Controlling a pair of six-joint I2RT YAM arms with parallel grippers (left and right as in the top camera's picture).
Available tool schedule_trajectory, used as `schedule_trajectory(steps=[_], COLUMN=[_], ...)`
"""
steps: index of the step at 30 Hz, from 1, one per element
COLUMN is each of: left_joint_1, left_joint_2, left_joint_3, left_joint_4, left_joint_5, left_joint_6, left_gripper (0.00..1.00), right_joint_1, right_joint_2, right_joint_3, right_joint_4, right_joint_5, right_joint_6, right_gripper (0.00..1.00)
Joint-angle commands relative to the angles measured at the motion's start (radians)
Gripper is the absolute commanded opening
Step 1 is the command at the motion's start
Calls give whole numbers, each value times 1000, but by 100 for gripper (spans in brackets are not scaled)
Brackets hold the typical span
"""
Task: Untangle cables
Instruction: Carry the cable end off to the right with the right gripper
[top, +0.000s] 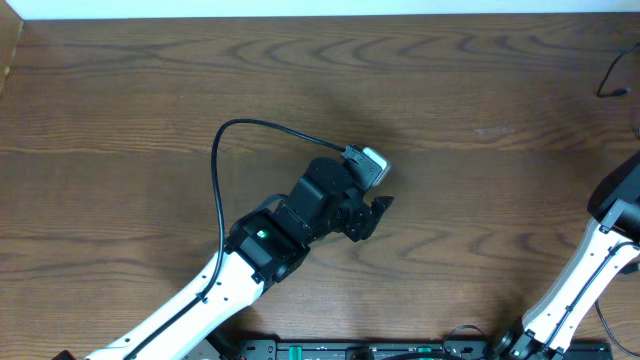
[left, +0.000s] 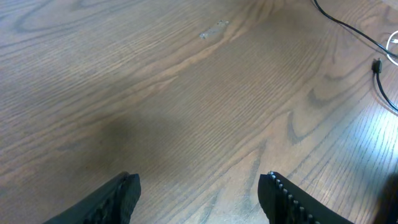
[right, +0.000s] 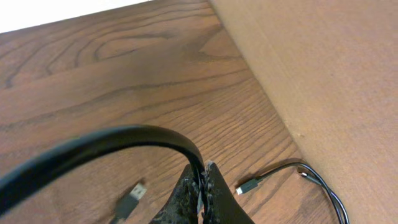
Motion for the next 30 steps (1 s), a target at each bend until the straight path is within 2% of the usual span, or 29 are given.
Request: schedule_trajectory(steps=[1, 2, 14, 19, 24, 30], left_joint_1=[-3, -3, -3, -3, -3, -3], left_joint_2=[0, 0, 0, 0, 0, 0], left_joint_3=[19, 19, 19, 19, 19, 19], left_joint_4=[-3, -3, -9, -10, -5, -3], left_joint_5=[9, 9, 56, 61, 61, 62], left_joint_6=[-10, -10, -10, -9, -9, -9], left_gripper=[66, 66, 66, 65, 66, 66], right_joint_1=[-22, -26, -42, -42, -43, -45], right_joint_2=[19, 21, 27, 21, -5, -62], right_joint_3=[29, 29, 29, 29, 29, 29], right_joint_4=[9, 10, -69, -137, -208, -306], right_joint_5=[34, 31, 24, 21, -15, 82], right_joint_6=[69, 79, 119, 249, 307, 434], right_gripper=[66, 99, 99, 99, 99, 99])
